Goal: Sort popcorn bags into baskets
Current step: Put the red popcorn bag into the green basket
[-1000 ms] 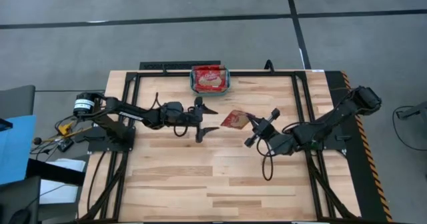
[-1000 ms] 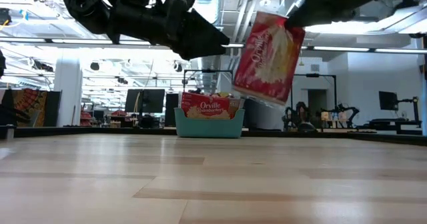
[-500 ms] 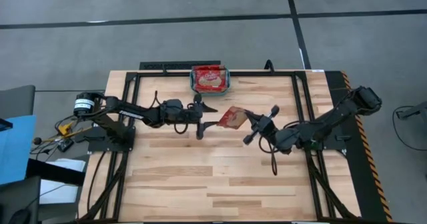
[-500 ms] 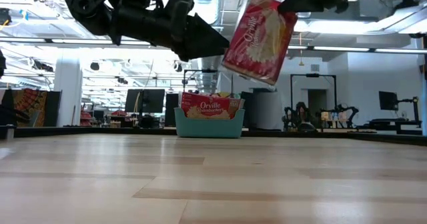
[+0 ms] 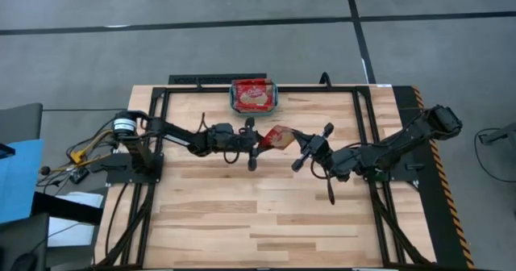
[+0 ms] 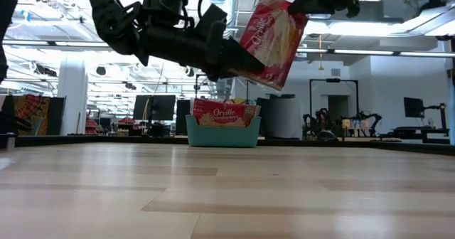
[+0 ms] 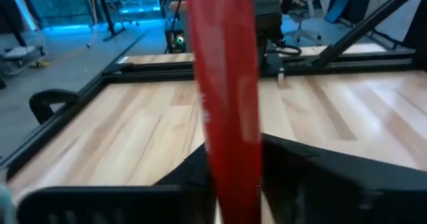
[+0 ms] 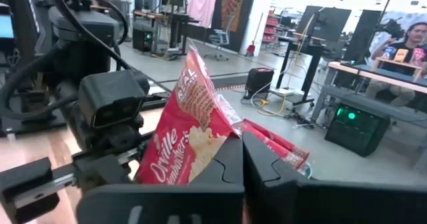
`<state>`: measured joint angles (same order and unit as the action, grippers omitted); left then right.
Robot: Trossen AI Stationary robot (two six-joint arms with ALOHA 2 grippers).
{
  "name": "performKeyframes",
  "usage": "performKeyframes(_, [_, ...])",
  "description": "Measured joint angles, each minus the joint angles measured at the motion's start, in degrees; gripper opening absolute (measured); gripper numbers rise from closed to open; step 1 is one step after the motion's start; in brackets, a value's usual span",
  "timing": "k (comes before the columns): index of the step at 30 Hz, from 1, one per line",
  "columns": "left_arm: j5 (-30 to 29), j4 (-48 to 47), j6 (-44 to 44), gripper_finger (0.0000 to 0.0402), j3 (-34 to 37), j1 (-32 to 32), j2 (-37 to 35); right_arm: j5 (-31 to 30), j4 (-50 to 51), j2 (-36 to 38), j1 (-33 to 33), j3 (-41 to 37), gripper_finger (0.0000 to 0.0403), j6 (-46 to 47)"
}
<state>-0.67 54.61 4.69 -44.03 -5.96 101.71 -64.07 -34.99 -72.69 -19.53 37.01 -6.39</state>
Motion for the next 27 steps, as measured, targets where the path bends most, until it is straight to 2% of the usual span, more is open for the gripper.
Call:
performKeyframes(3, [-0.23, -1.80, 2.24, 0.0027, -0.20, 0.00, -0.56, 0.00, 1.38, 0.00, -0.04, 0.00, 0.0014, 0.04])
performKeyframes(6, [-1.90, -6.87, 5.12, 0.0017, -0.04, -0.26, -3.59, -0.01, 3.78, 0.00, -0.41, 0.11, 0.0026, 1.16])
performKeyframes(10, [-6.31, -23.69, 12.44, 0.0018, -1.79, -2.05, -11.18, 0.26, 9.56, 0.00, -0.24, 0.11, 0.0045, 5.26])
performKeyframes(15, [-7.73, -48.52, 17.39, 0.0011, -9.63, -9.03, -17.32, 1.04, 14.70, 0.00, 0.47, 0.04, 0.0074, 9.43])
performKeyframes(20, [-6.29, -71.24, 23.37, 0.0015, -20.55, -16.26, -16.57, 1.04, 17.55, 0.00, 1.42, 0.02, 0.0099, 11.91])
performKeyframes(24, [-6.18, -88.33, 28.82, 0.0013, -28.27, -18.13, -13.57, 1.05, 19.49, 0.00, 1.36, 0.00, 0.0112, 12.65])
performKeyframes(27, [-5.62, -92.75, 31.26, 0.0012, -30.75, -16.74, -11.94, 1.05, 21.64, 0.00, 1.18, -0.02, 0.0116, 14.91])
